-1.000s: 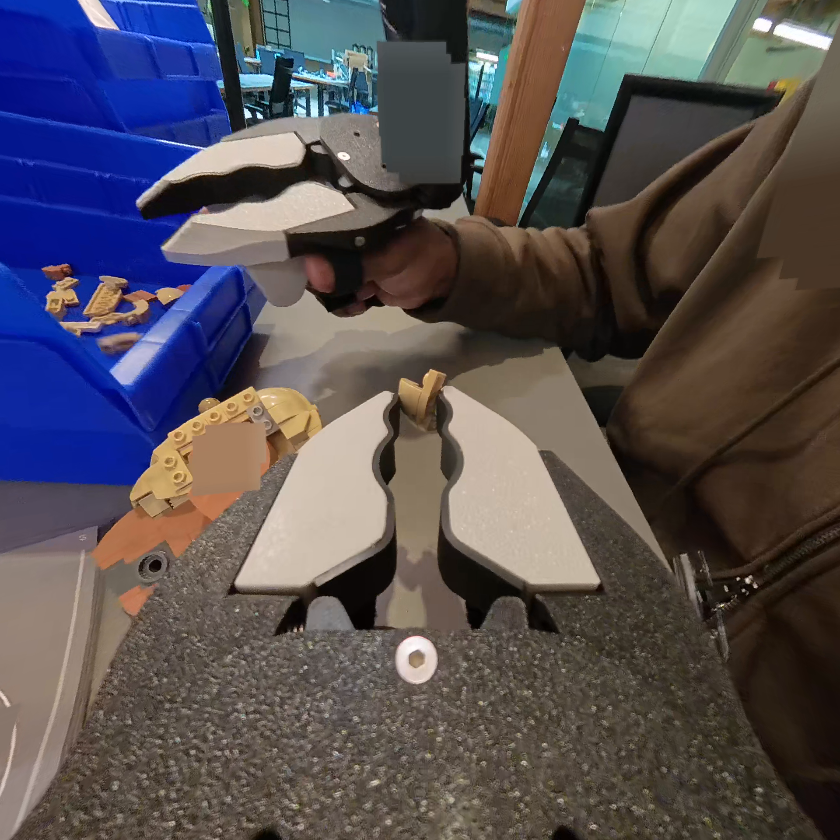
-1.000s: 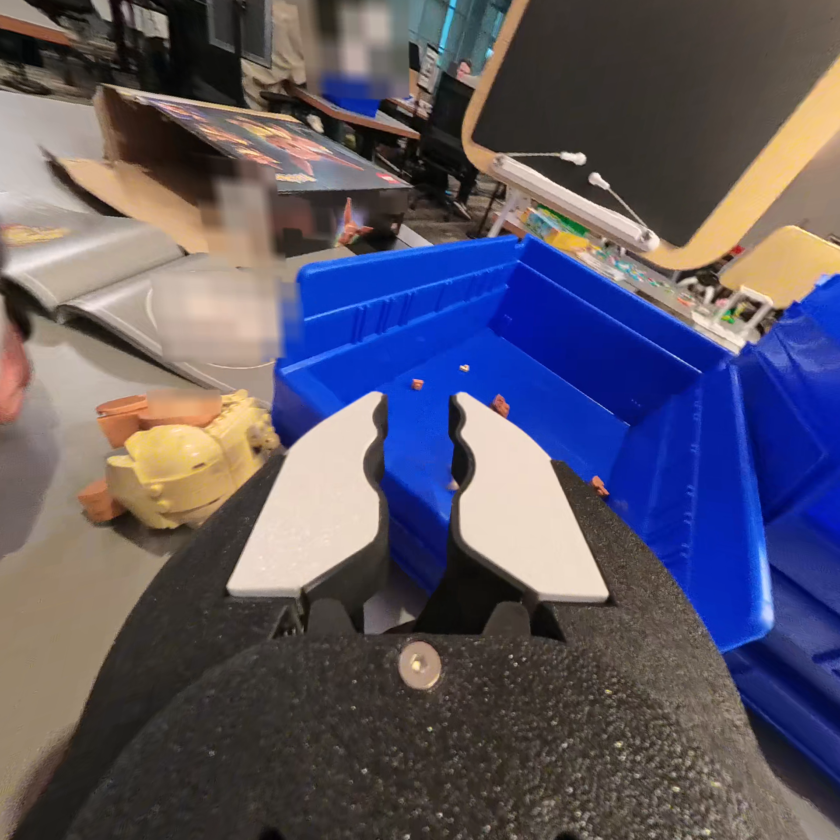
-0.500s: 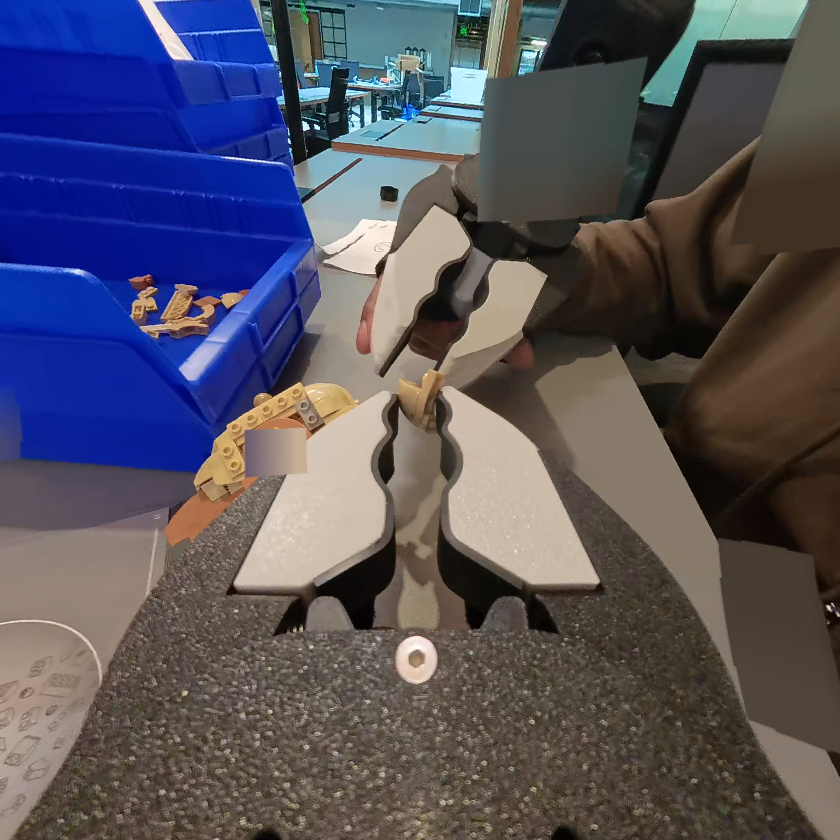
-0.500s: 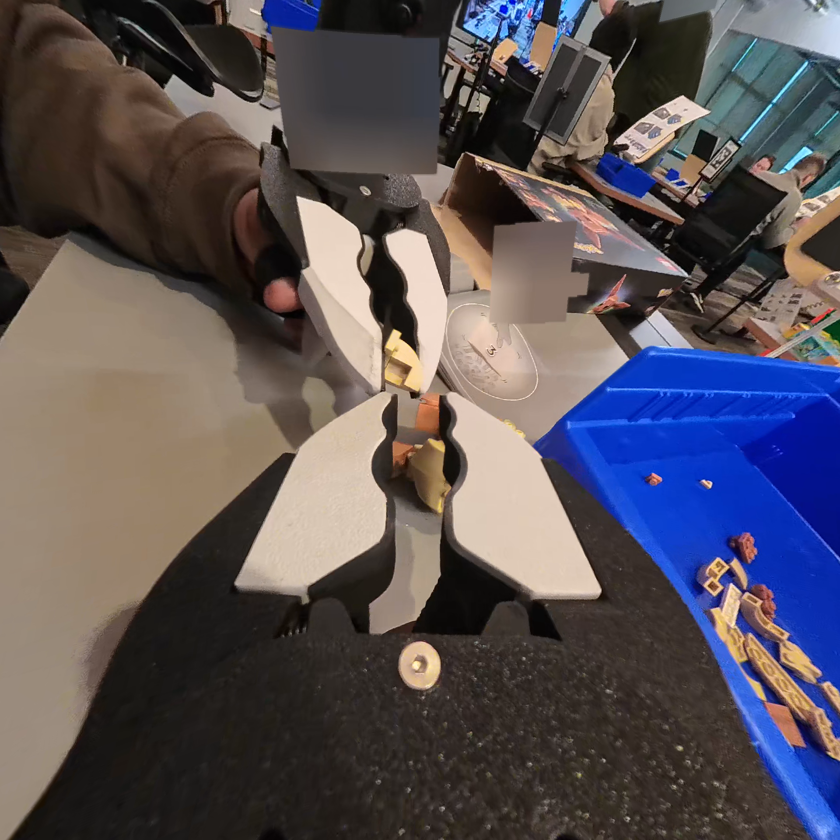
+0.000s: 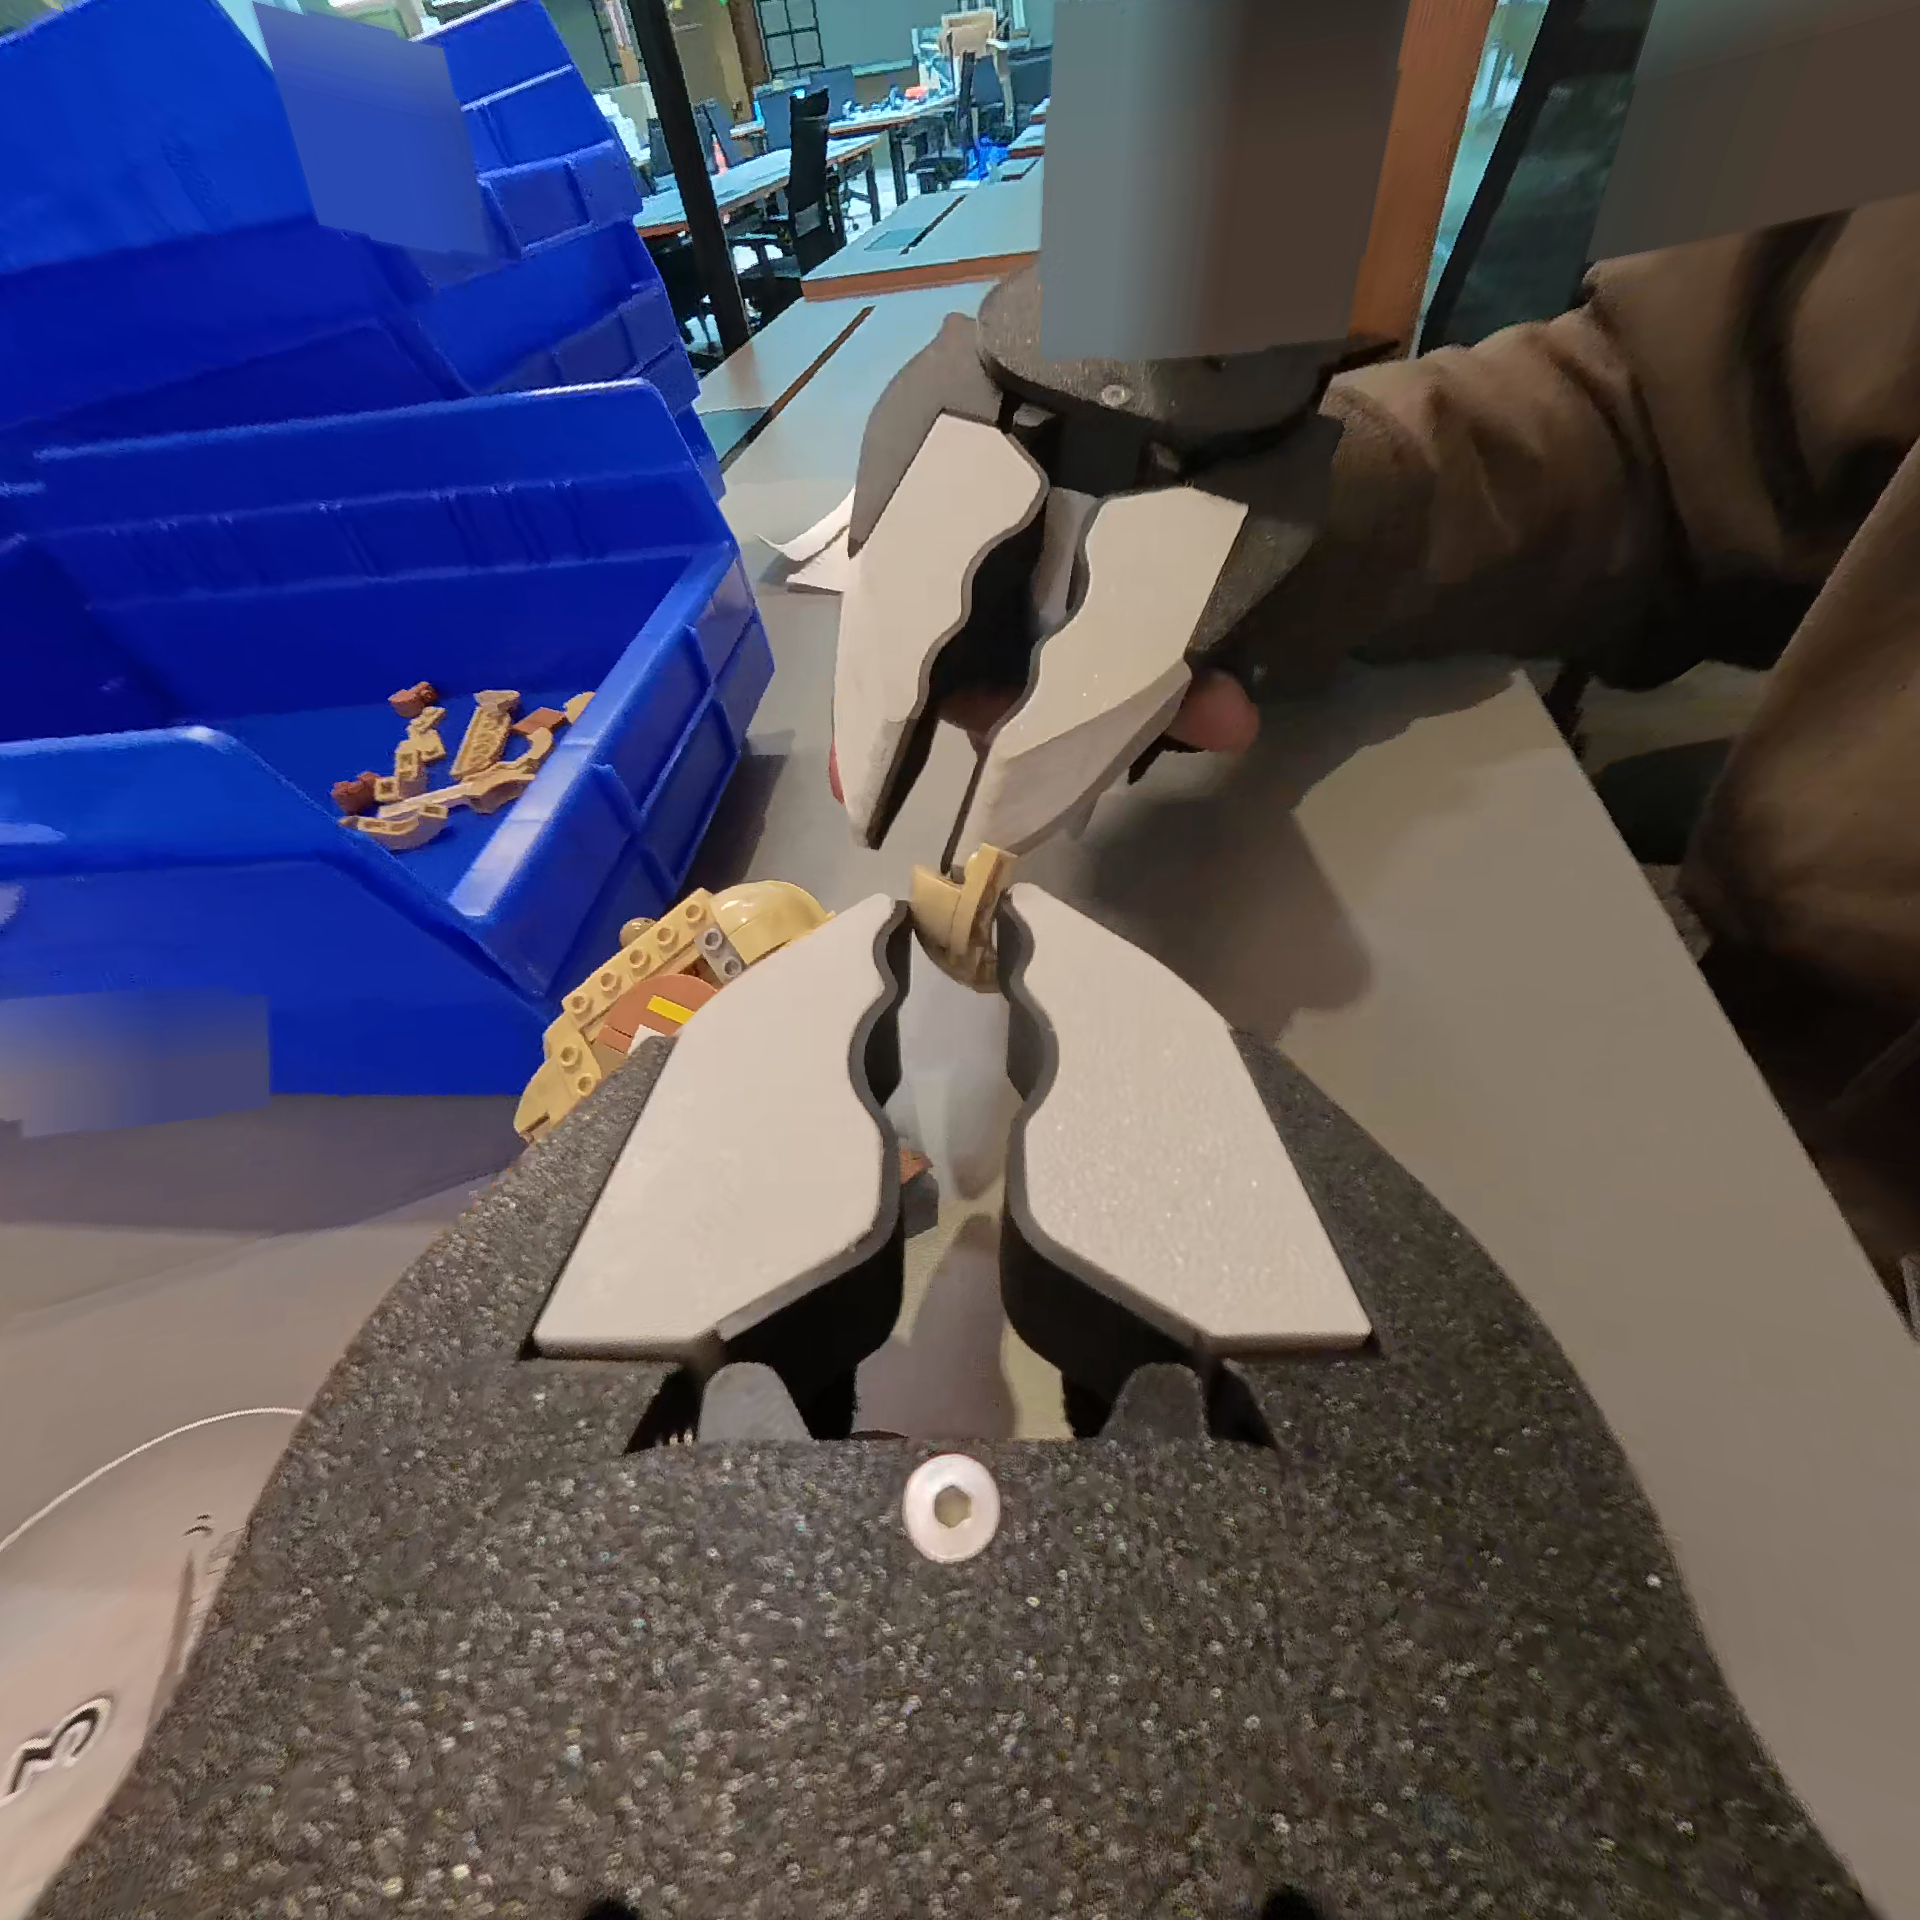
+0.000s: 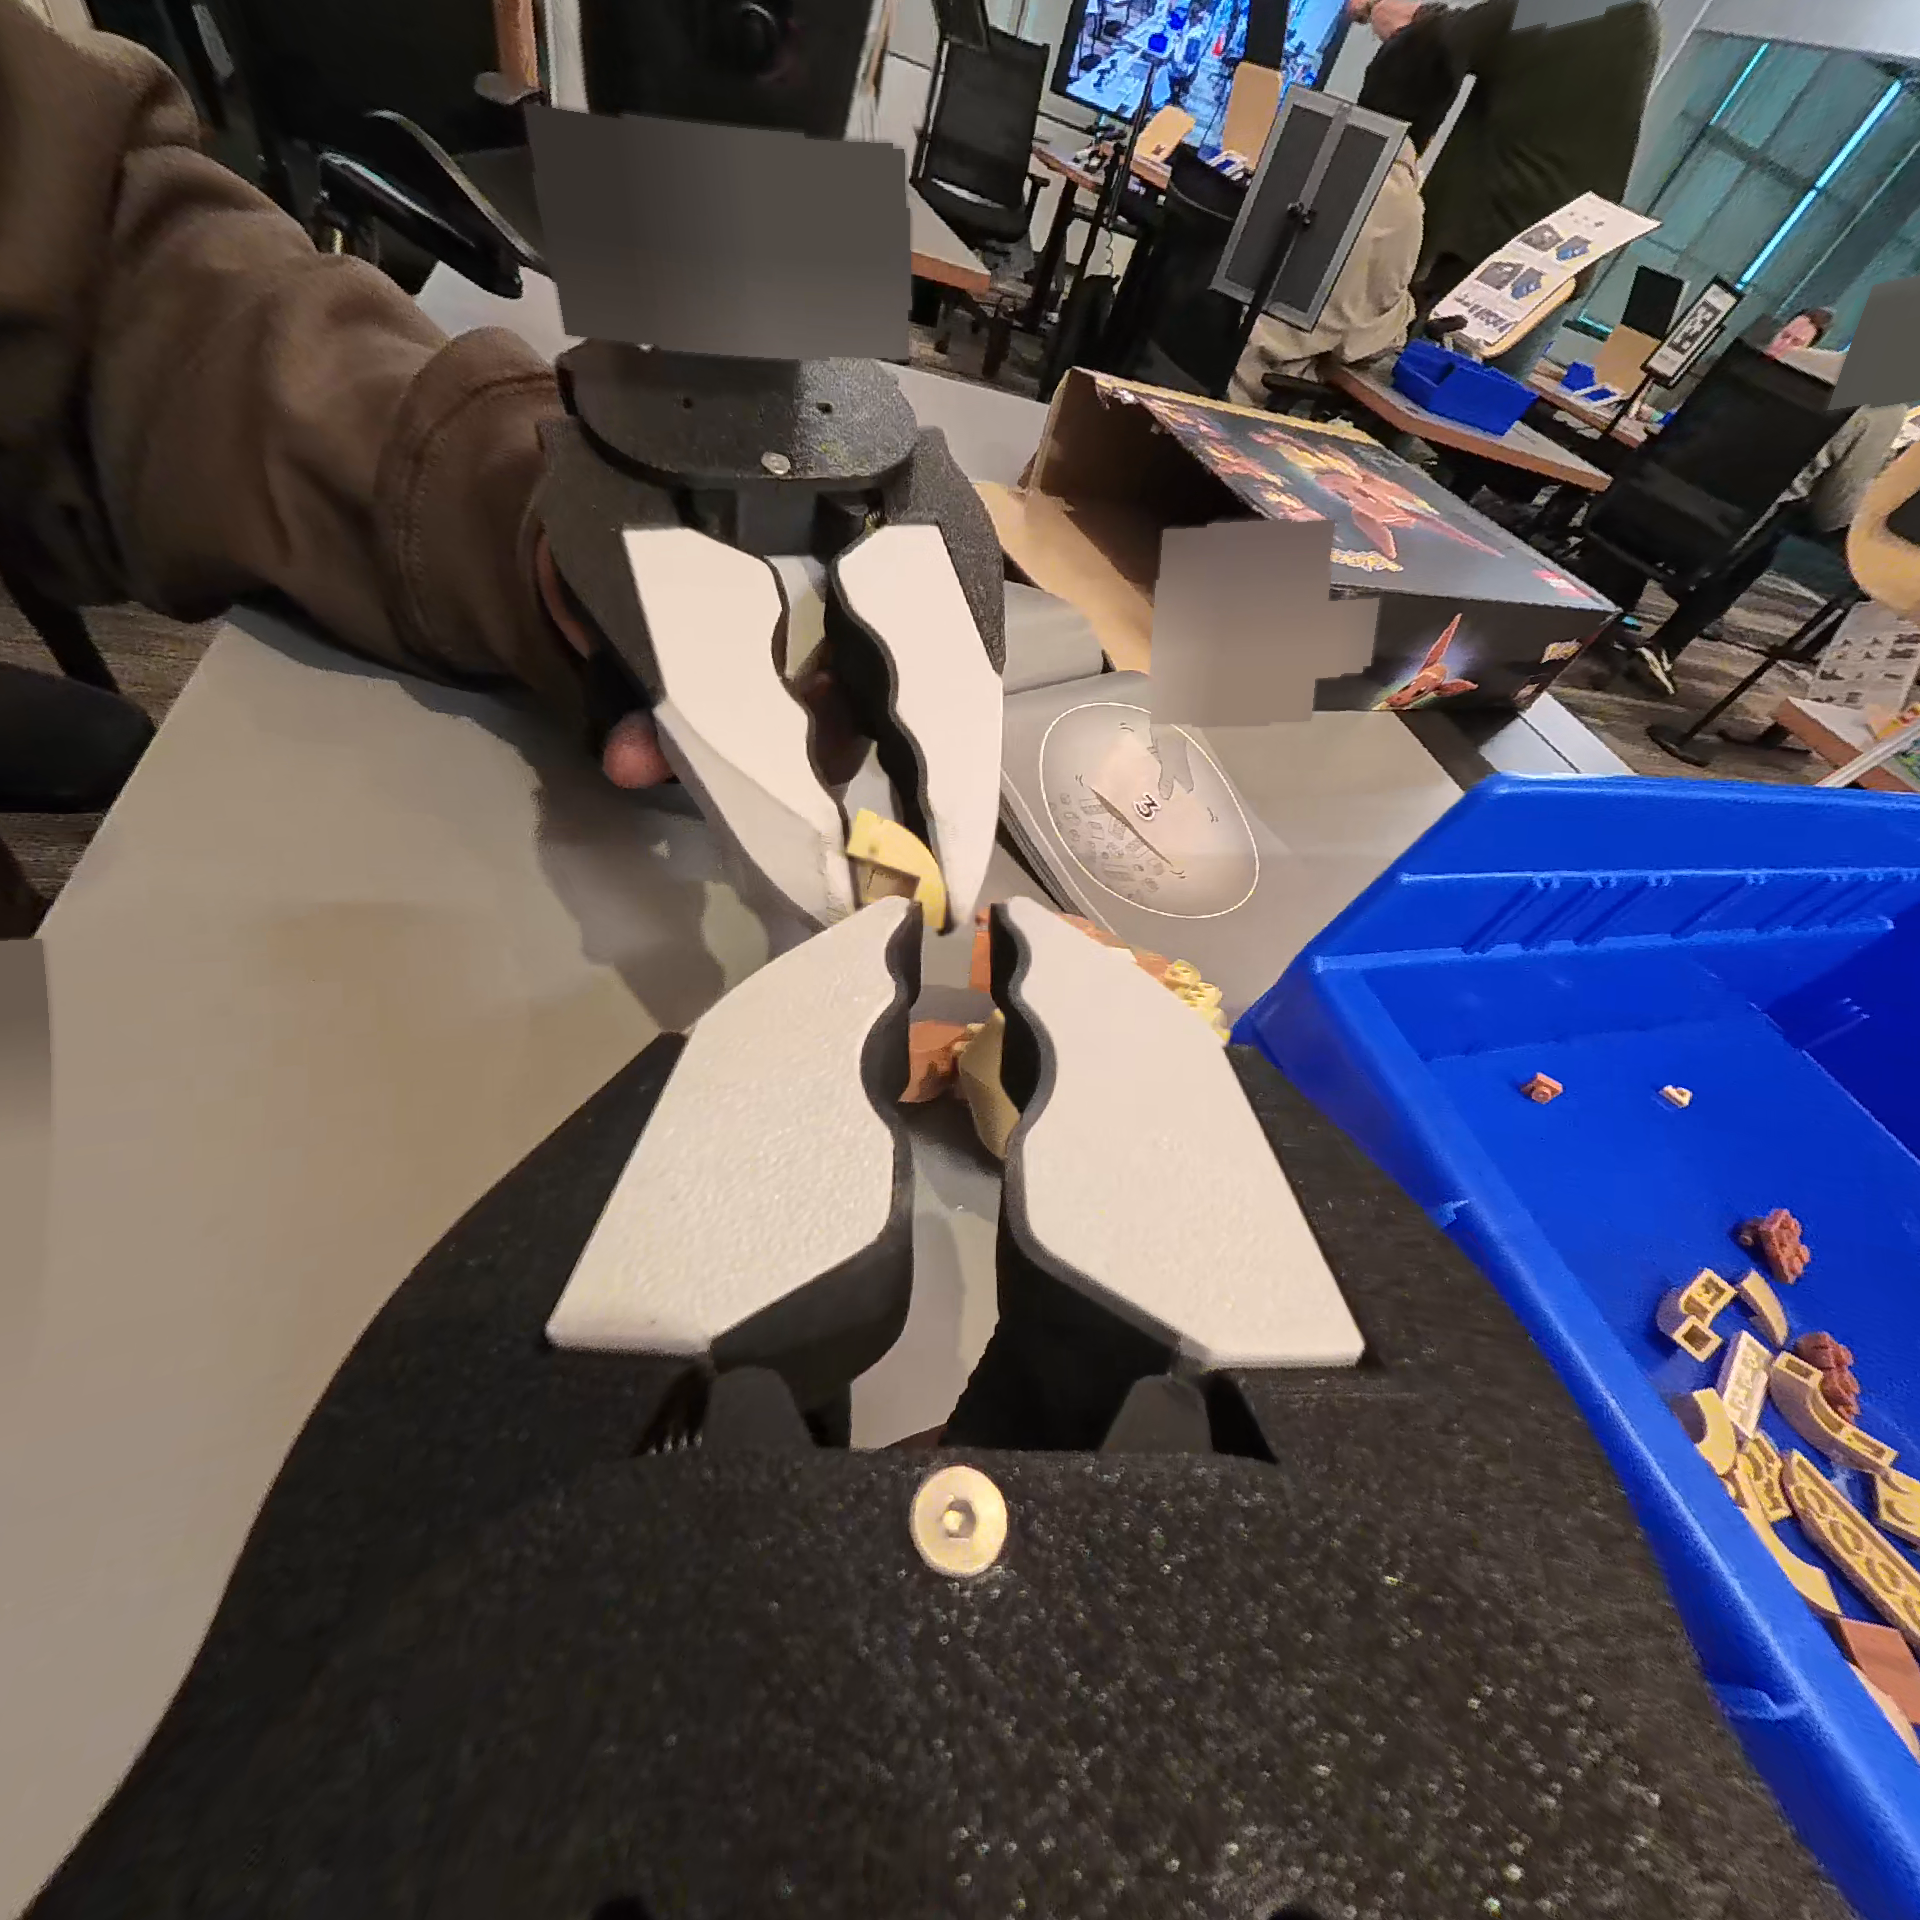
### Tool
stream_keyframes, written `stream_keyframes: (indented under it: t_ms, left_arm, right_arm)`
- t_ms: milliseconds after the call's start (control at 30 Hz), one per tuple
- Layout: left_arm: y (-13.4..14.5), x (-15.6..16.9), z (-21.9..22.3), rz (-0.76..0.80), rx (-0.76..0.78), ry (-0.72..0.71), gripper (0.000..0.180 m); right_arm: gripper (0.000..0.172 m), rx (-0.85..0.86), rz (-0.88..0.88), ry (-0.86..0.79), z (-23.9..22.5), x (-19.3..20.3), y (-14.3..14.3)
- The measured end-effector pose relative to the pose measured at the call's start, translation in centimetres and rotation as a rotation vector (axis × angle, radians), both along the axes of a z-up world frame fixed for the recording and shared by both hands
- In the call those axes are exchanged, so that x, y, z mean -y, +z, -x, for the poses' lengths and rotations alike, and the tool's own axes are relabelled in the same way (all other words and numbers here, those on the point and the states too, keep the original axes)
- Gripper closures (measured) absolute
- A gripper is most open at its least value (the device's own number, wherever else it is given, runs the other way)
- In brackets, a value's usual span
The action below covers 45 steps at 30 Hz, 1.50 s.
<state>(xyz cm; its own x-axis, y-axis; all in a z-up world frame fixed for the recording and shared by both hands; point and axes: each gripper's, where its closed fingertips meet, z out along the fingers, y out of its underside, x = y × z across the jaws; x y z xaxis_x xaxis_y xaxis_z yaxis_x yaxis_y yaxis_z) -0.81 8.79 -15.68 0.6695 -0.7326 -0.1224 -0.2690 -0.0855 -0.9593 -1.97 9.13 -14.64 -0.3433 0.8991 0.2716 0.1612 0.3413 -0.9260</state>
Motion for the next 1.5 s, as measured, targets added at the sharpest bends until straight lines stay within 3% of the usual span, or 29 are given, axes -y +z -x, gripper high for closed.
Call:
stream_keyframes:
  t_ms: [400, 733, 1000, 1500]
  left_arm:
    - [-0.4, 0.0, -0.2, -0.079, -0.113, 0.023, 0.166]
    - [1.7, 0.9, -1.2, -0.114, 0.076, -0.064, 0.166]
    - [0.9, 1.0, -1.8, -0.237, -0.143, -0.036, 0.166]
    - [0.4, 2.2, -3.0, -0.301, -0.168, -0.126, 0.166]
  right_arm:
    - [0.16, 0.076, 0.083, 0.033, -0.2, 0.4, -0.7]
    - [0.158, 0.097, 0.339, 0.13, -1.0, 1.3, 1.0]
    - [0.159, 0.213, 0.446, 0.184, -1.7, 1.7, 0.2]
    - [0.154, 0.325, 0.673, 0.333, -2.6, 3.4, -0.4]
